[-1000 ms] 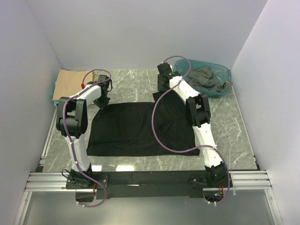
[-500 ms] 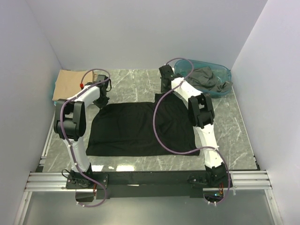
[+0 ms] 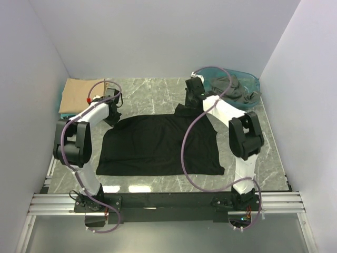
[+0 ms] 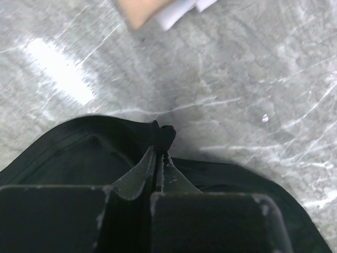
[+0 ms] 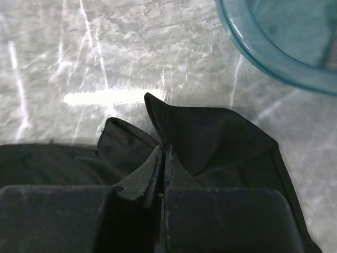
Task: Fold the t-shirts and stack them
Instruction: Fold the tshirt
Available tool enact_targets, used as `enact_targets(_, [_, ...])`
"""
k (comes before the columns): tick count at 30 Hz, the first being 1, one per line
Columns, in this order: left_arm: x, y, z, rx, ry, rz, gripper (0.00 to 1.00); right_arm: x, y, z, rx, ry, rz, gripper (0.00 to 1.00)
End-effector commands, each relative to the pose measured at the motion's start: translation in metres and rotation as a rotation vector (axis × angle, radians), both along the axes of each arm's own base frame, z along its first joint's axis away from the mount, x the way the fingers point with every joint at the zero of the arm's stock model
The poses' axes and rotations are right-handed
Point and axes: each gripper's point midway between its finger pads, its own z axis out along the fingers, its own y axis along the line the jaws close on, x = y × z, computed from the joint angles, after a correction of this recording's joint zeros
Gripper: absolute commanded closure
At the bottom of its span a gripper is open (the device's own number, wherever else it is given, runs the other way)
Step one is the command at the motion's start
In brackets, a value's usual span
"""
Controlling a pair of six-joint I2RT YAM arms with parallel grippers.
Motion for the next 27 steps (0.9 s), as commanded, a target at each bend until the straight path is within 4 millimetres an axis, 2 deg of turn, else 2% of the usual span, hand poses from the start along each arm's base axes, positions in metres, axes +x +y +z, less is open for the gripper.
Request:
enact_targets(1, [0.003,-0.004,0.024,-0.024,-0.087,0.006,0.99,-0.008,0.002,0.028,0.046,-0.087,-0.01,1.0])
enact_targets(2, [-0.003,-0.003,0.022,-0.021,-0.076,0.007,0.99,-0.012,0.002,0.036,0.058,-0.099,-0.009,1.0])
enact_targets(4, [-0.007,-0.001,0.027,-0.016,-0.088,0.007,0.99,-0.022,0.003,0.037,0.067,-0.104,0.001,1.0])
enact_targets(8, [-0.023,0.001,0.024,-0.018,-0.096,-0.006,0.99,-0.056,-0.001,0.036,0.059,-0.101,0.003,1.0])
enact_targets(13, [-0.033,0.003,0.026,-0.005,-0.107,-0.017,0.99,-0.09,-0.013,0.041,0.046,-0.109,-0.015,1.0])
enact_targets(16, [-0.04,0.004,0.025,-0.004,-0.112,-0.006,0.99,-0.106,-0.021,0.035,0.031,-0.083,-0.021,1.0])
enact_targets(17, [-0.042,0.004,0.025,-0.004,-0.113,-0.006,0.99,-0.111,-0.023,0.04,0.037,-0.09,-0.02,1.0])
enact_targets(25, [-0.064,0.013,0.035,0.011,-0.139,0.058,0.99,-0.149,-0.027,0.031,0.029,-0.055,0.0,1.0])
enact_targets(27, [-0.071,0.014,0.033,0.006,-0.135,0.071,0.99,-0.156,-0.026,0.037,0.043,-0.067,0.008,1.0])
